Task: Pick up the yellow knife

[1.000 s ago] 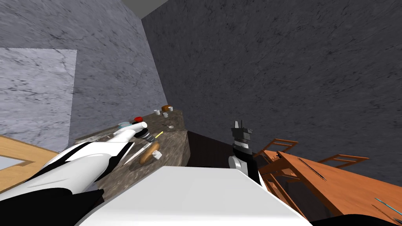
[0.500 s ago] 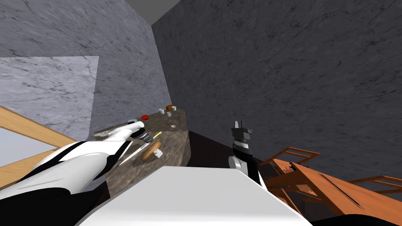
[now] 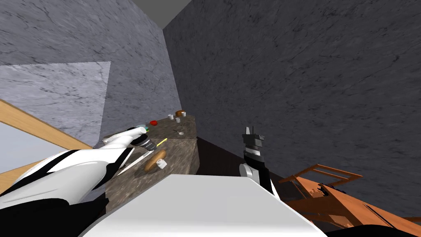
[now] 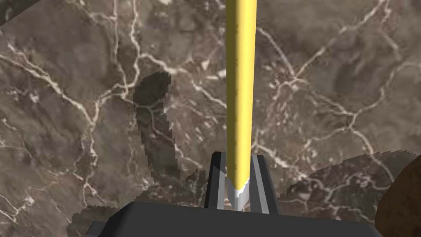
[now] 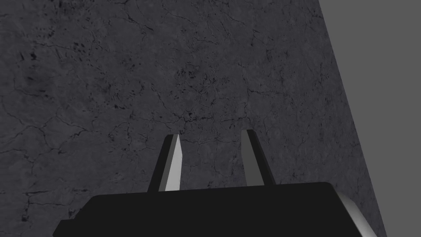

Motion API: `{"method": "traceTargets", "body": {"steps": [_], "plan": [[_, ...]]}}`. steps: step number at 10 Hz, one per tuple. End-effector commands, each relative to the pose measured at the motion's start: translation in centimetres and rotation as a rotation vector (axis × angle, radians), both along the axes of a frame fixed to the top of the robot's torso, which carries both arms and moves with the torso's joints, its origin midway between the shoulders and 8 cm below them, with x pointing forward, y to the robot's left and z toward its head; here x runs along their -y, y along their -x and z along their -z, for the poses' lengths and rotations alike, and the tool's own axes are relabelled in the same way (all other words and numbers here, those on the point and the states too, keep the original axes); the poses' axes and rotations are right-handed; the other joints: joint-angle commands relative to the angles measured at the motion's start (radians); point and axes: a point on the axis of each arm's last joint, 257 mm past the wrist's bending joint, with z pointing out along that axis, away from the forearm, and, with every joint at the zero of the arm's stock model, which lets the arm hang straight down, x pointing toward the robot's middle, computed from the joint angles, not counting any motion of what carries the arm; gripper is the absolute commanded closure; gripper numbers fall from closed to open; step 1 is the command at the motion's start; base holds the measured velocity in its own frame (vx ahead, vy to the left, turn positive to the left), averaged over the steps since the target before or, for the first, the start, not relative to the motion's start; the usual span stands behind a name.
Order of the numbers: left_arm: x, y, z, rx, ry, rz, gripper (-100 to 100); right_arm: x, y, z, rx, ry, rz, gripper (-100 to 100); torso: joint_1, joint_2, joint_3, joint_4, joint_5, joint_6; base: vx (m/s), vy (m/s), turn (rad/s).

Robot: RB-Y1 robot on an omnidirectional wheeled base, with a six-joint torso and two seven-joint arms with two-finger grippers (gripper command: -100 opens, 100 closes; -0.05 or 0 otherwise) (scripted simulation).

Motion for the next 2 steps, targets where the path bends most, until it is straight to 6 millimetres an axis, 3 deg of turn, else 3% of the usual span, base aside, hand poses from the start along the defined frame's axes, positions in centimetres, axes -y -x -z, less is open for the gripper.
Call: {"method": "traceTargets", "body": {"steps": [1, 2], "plan": [[0.00, 0.00, 0.00, 0.000, 0.000, 0.000, 100, 0.00, 0.00, 0.00, 0.000, 0.000, 0.000, 0, 0.000, 0.000, 0.000, 0.000, 0.000, 0.000, 0.033, -0.020, 0.014], [-0.05, 0.00, -0.04, 0.001, -0.001, 0.003, 0, 0.00, 0.00, 0.00, 0.000, 0.000, 0.000, 0, 0.001, 0.002, 0.001, 0.000, 0.001, 0.000, 0.006, -0.004, -0.003]]}}
